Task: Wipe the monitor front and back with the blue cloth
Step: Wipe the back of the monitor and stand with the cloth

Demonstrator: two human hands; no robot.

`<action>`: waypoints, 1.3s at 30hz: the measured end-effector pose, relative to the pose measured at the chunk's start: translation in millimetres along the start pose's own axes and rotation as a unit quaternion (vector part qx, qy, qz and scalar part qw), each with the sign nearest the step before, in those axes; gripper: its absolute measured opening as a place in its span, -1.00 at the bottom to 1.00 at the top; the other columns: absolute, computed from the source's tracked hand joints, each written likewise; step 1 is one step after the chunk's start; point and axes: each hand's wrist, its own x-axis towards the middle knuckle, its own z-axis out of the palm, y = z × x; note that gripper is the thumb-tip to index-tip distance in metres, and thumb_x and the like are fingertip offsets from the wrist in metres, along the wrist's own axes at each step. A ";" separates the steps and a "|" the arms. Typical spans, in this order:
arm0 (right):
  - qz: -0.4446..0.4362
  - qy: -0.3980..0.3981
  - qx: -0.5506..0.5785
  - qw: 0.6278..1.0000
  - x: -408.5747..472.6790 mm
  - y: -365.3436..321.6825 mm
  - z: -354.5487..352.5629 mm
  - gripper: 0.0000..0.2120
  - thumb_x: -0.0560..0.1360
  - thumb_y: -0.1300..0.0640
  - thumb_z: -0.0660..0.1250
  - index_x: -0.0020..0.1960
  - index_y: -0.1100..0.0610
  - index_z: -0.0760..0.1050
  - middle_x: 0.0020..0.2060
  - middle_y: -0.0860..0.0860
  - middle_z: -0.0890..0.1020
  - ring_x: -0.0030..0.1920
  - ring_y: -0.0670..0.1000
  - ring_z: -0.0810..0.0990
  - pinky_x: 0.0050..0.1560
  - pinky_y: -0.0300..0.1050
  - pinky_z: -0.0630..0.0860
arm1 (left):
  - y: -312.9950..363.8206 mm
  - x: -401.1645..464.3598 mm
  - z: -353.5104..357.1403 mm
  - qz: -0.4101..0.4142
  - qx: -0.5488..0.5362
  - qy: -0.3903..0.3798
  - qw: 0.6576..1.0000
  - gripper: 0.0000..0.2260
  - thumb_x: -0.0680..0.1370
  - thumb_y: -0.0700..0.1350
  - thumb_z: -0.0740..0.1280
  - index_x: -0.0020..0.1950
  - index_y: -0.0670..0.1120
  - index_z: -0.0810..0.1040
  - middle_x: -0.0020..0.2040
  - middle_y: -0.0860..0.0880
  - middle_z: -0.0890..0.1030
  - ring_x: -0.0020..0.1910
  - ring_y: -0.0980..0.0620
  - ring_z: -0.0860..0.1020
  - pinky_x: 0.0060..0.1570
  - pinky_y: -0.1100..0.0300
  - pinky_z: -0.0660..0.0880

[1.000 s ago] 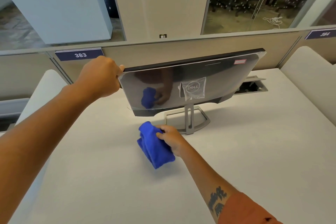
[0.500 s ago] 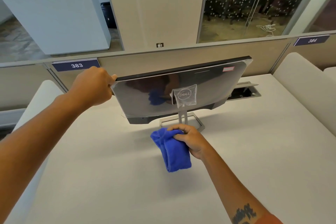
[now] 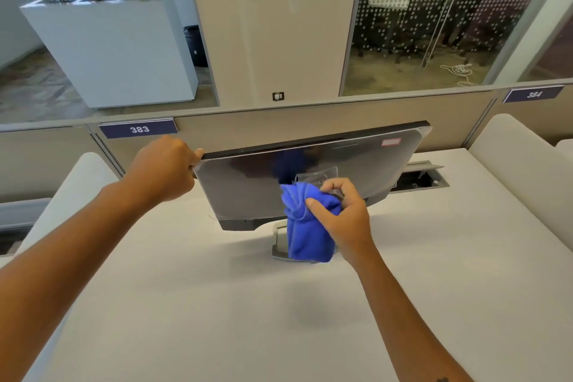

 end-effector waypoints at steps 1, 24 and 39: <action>-0.041 0.041 0.000 0.998 8.0 -6.6 0.8 -0.72 0.53 0.17 0.57 0.17 0.03 0.57 0.05 -0.09 0.66 0.10 0.05 0.68 0.11 -0.22 0.64 | 0.3 -0.1 -0.2 -0.001 0.004 -0.005 1.000 -0.79 0.58 -0.24 0.32 0.11 -0.14 0.73 -0.50 0.07 0.36 -0.57 0.12 0.35 -0.51 0.37 0.16; -0.220 0.261 -0.080 0.936 44.6 -1.5 62.8 -0.71 0.56 0.21 0.55 0.18 0.24 0.53 0.12 0.03 0.54 0.11 0.02 0.57 0.14 -0.04 0.60 | -0.3 1.9 -0.7 -0.009 -0.017 -0.017 1.000 -0.77 0.60 -0.22 0.31 0.17 -0.11 0.71 -0.49 0.08 0.37 -0.56 0.10 0.38 -0.48 0.35 0.24; -0.130 0.314 -0.072 0.938 19.3 47.0 59.1 -0.75 0.58 0.22 0.51 0.20 0.22 0.53 0.10 0.03 0.59 0.12 0.00 0.60 0.17 -0.05 0.61 | -1.6 2.5 -0.6 -0.008 -0.028 -0.012 1.000 -0.78 0.60 -0.21 0.28 0.12 -0.15 0.71 -0.45 -0.03 0.47 -0.52 0.05 0.44 -0.45 0.29 0.32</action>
